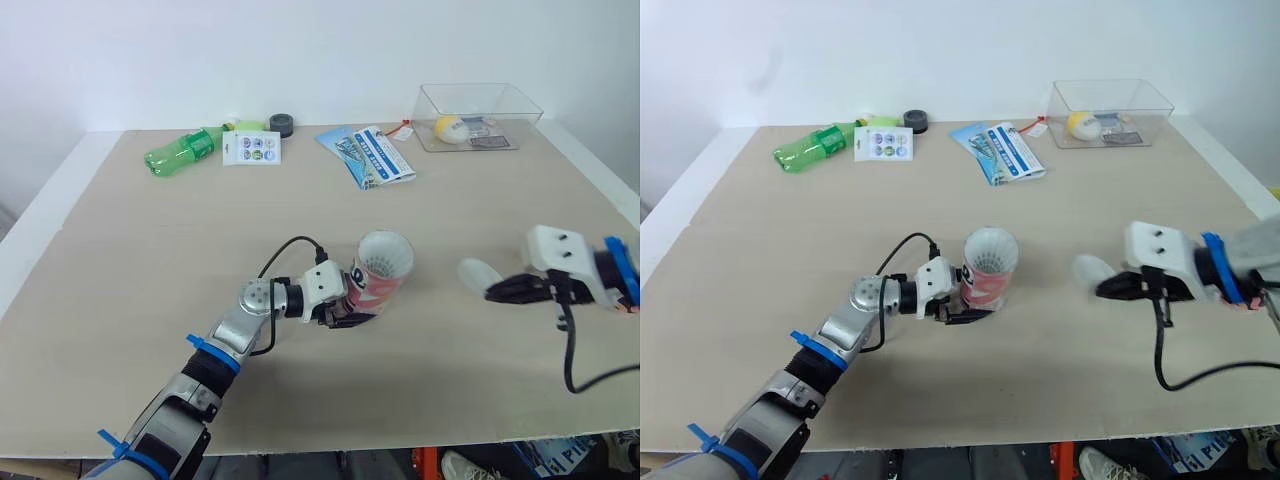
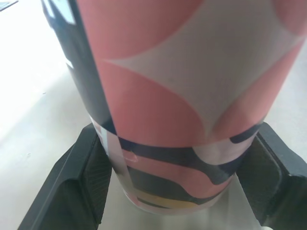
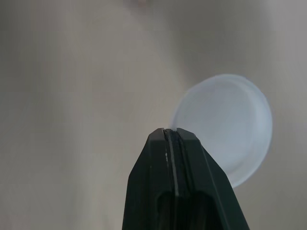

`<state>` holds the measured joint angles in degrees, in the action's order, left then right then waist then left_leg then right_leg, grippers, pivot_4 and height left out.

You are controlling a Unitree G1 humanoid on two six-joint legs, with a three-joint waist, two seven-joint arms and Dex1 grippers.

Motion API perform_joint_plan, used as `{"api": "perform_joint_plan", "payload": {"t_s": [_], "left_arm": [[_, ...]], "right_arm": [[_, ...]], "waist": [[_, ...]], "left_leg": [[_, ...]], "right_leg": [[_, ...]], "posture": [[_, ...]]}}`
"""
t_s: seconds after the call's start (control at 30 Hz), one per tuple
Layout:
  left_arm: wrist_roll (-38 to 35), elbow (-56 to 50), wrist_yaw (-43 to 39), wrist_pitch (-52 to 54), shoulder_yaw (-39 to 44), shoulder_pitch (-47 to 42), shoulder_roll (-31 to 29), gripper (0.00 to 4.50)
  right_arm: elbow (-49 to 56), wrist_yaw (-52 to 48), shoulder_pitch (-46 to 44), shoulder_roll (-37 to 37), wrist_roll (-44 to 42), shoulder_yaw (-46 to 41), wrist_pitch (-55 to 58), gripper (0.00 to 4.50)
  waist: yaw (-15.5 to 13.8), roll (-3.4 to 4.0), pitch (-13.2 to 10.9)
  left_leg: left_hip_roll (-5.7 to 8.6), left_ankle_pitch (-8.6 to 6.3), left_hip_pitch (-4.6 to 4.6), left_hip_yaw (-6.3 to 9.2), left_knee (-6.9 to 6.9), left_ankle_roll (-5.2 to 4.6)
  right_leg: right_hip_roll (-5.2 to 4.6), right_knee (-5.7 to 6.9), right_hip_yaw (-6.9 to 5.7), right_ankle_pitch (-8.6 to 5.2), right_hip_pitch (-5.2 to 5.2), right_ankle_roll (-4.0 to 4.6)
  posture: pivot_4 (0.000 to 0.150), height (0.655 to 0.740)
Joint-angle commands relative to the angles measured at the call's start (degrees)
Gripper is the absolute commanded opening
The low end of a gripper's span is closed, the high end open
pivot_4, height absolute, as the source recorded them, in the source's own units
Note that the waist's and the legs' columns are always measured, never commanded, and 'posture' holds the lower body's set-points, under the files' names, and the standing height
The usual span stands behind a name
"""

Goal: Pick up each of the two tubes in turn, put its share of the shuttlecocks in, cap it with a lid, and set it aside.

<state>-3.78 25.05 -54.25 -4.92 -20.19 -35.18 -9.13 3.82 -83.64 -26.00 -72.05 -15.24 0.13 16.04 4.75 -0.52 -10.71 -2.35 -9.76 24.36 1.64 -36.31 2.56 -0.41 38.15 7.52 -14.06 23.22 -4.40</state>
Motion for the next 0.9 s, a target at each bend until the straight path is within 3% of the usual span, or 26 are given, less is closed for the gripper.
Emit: {"api": "perform_joint_plan", "payload": {"t_s": [0.03,0.17,0.4,0.9], "left_arm": [[0.1,3.6,0.9,0.2,2.1,-2.1,-0.2,3.28],[-2.0,5.5,-0.3,1.8,3.6,-3.6,0.8,3.28],[-2.5,5.3,-4.1,2.4,2.8,-3.0,1.3,3.28],[0.7,5.4,-4.8,3.7,1.3,-3.6,-0.7,3.28]], "right_arm": [[-0.2,-4.1,-8.6,0.4,1.6,2.4,-4.8,0.04],[-4.7,-8.5,-23.5,2.6,3.3,8.7,-11.4,0.04],[-8.4,-8.9,-44.8,3.2,-7.9,26.6,-17.1,0.04],[-17.0,-8.9,-62.4,8.2,-14.5,53.6,-31.8,0.04]], "waist": [[0.0,0.0,0.0],[0.1,-0.01,0.0],[-0.2,-0.07,0.0],[-0.4,-0.07,0.0]], "left_leg": [[0.0,0.0,0.01,0.0,0.0,0.0],[-0.02,-0.01,0.06,0.0,0.07,0.01],[-0.02,-0.04,0.03,0.04,0.47,0.05],[-0.08,-0.14,-0.03,0.11,0.69,0.05]], "right_leg": [[0.0,-0.01,0.0,0.0,0.0,0.0],[0.0,0.0,-0.02,-0.04,0.1,0.05],[0.01,-0.02,-0.05,-0.13,0.17,-0.02],[0.02,0.01,-0.14,-0.32,0.17,0.1]], "posture": [[0.15,0.74],[0.15,0.74],[0.15,0.74],[0.15,0.74]]}}
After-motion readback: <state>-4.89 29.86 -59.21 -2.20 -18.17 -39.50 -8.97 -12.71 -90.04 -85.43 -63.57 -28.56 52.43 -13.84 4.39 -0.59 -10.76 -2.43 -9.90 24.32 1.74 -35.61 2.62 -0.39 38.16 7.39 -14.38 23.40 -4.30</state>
